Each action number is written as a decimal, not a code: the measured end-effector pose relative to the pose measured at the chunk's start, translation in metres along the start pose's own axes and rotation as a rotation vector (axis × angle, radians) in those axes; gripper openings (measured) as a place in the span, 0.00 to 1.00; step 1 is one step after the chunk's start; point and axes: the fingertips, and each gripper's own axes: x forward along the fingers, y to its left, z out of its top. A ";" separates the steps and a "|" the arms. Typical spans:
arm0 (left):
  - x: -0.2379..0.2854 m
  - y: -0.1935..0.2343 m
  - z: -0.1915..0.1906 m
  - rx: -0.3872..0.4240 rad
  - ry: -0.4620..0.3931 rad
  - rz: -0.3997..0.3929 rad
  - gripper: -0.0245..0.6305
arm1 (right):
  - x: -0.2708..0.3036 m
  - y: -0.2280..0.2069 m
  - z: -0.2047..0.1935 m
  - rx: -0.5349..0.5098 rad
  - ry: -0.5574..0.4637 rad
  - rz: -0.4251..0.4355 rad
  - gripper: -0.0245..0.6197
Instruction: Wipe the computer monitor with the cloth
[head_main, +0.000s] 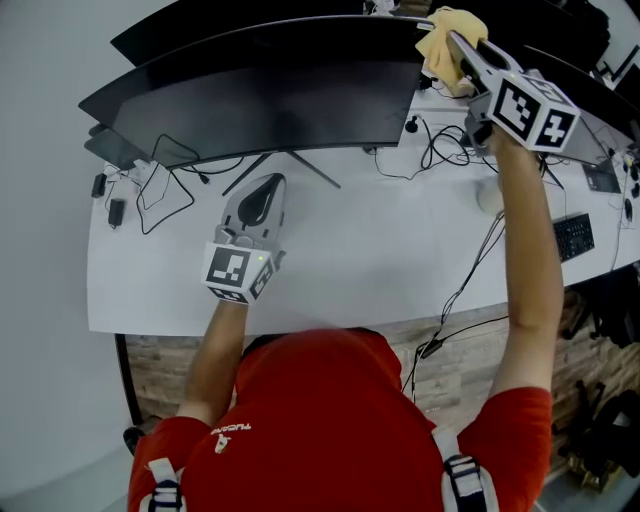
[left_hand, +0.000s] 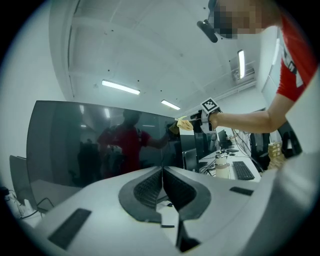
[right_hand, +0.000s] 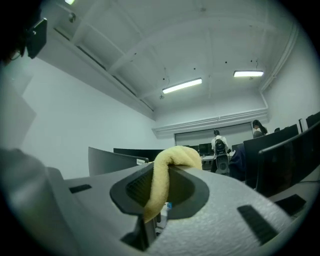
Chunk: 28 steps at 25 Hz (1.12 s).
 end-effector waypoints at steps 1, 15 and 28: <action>-0.001 0.000 -0.002 0.001 0.005 0.000 0.05 | 0.001 0.001 -0.004 0.015 -0.004 0.004 0.13; -0.013 0.000 -0.025 -0.002 0.058 0.028 0.05 | 0.003 0.002 -0.108 0.076 0.079 0.006 0.13; -0.027 0.013 -0.043 -0.010 0.099 0.079 0.05 | 0.012 -0.003 -0.230 0.148 0.208 -0.014 0.13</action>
